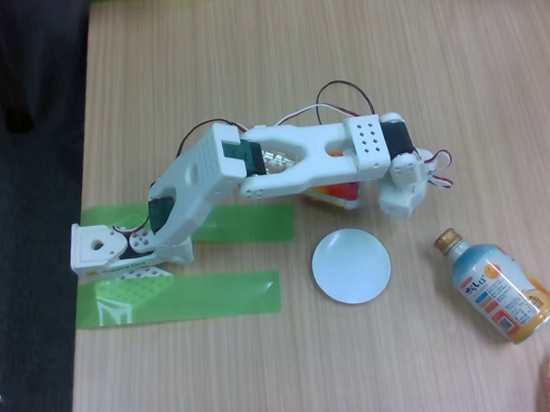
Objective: Pick up the plastic bottle and stand it up on the white place
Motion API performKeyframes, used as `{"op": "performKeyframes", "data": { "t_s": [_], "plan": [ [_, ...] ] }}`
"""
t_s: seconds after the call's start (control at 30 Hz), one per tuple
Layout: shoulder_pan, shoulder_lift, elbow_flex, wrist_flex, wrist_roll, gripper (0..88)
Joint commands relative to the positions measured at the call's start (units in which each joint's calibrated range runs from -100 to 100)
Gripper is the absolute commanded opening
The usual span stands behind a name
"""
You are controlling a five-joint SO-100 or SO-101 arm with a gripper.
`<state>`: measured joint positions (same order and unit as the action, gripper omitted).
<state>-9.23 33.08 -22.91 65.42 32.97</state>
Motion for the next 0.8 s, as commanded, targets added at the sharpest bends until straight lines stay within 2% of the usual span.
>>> {"op": "performKeyframes", "data": {
  "t_s": [0.0, 0.5, 0.77],
  "plan": [
    [-0.18, -1.12, -4.39, -0.10, 0.18, 9.3],
    [-3.07, -1.96, -16.43, 0.42, -0.30, 9.0],
    [-4.48, -15.99, -10.00, -0.96, 0.07, 9.0]
  ]
}}
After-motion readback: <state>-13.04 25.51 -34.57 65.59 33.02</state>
